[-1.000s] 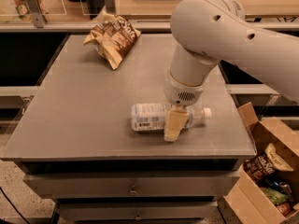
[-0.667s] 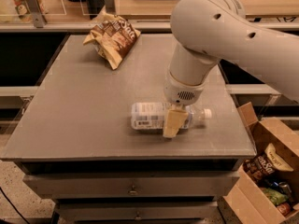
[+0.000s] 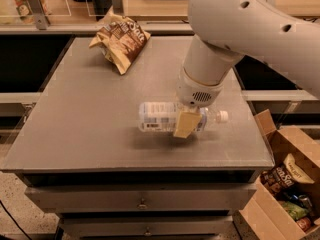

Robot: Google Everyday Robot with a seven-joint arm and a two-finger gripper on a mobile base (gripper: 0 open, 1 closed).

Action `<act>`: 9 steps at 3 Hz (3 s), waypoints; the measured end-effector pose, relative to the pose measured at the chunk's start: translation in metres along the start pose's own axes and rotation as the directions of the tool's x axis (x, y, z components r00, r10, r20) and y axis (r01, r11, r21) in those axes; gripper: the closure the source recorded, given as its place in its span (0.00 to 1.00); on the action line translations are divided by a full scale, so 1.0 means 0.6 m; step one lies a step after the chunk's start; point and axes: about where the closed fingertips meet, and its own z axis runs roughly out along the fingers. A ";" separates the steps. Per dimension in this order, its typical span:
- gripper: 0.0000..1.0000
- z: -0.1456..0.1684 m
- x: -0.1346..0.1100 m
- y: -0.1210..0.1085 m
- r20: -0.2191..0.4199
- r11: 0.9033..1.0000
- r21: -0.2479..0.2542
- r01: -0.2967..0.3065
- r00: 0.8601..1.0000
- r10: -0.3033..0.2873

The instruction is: Move blue plastic bottle near brown chip bag

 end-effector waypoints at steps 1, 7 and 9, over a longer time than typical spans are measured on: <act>1.00 -0.066 -0.047 -0.004 0.032 0.994 0.093 0.055 0.998 -0.058; 1.00 -0.248 -0.105 -0.380 -0.075 0.837 0.538 0.106 0.994 -0.078; 1.00 -0.245 -0.111 -0.384 -0.083 0.818 0.563 0.116 0.993 -0.084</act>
Offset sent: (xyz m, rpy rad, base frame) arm 0.0498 0.0868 0.1137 0.0043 -0.3050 0.0803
